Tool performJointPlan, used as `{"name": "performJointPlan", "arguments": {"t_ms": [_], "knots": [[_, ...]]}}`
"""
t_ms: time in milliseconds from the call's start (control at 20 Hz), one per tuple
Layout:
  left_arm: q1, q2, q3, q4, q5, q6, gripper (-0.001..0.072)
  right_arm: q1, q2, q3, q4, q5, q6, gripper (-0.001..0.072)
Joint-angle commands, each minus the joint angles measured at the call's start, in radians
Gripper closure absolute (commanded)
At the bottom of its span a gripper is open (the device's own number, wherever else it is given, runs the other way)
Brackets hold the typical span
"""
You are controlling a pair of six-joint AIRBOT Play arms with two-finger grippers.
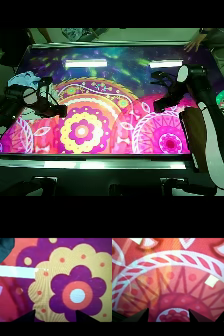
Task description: Fold the shirts.
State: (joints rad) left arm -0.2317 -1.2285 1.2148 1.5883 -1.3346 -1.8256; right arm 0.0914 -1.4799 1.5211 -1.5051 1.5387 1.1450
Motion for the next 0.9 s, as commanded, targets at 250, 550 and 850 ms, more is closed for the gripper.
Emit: {"name": "performJointPlan", "arguments": {"t_ms": [250,550,850], "knots": [[0.0,0.001,0.0,0.0,0.0,0.0,0.0115,0.0,0.0,0.0,0.0,0.0,0.0,0.0133],[0.0,0.001,0.0,0.0,0.0,0.0,0.0115,0.0,0.0,0.0,0.0,0.0,0.0,0.0133],[0.0,-0.003,-0.001,0.0,0.011,0.0,0.0114,0.0,0.0,0.0,0.001,-0.147,0.0,0.0135]]}}
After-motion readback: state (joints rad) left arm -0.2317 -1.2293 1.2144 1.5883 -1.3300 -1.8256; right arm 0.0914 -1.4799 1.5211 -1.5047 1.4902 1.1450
